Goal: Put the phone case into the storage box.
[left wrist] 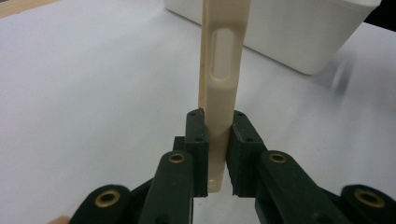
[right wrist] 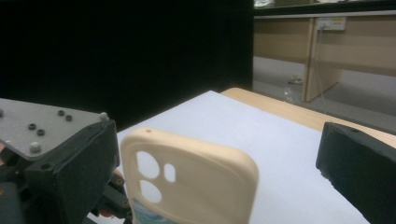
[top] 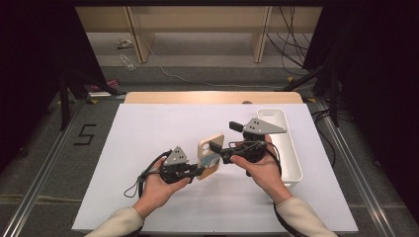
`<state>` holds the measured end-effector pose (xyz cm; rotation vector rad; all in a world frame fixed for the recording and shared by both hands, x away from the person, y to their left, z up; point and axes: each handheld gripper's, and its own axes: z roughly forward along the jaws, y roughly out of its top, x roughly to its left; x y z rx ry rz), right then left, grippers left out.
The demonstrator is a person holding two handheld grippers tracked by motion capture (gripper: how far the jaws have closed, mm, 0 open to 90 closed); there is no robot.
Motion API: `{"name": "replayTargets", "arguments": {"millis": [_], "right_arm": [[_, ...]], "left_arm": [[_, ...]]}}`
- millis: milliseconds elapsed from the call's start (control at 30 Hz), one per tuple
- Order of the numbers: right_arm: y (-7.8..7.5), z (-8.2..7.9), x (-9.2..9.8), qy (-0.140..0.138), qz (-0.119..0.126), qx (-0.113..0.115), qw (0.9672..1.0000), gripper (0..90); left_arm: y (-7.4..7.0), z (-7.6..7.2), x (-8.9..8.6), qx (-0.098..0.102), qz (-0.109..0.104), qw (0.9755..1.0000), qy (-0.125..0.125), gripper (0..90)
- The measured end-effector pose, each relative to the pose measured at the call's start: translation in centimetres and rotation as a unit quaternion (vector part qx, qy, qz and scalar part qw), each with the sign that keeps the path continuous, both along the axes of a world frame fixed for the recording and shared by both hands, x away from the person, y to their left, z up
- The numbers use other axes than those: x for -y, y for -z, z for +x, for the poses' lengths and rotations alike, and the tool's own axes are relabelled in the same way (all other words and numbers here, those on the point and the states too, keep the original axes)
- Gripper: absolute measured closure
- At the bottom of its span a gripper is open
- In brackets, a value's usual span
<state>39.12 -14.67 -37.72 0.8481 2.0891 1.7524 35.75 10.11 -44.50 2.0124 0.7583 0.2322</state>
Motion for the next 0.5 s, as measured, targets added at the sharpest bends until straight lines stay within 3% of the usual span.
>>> {"name": "replayTargets", "arguments": {"millis": [300, 500], "right_arm": [[0.4, -0.05, 0.04, 0.028, 0.002, -0.004, 0.9996, 0.4], [0.58, -0.11, -0.07, 0.033, 0.002, -0.005, 0.9995, 0.4]], "left_arm": [[-0.12, 0.11, -0.29, -0.003, -0.003, 0.9997, -0.023, 79.7], [-0.13, 0.23, -0.53, -0.009, -0.007, 0.9993, -0.037, 79.6]]}}
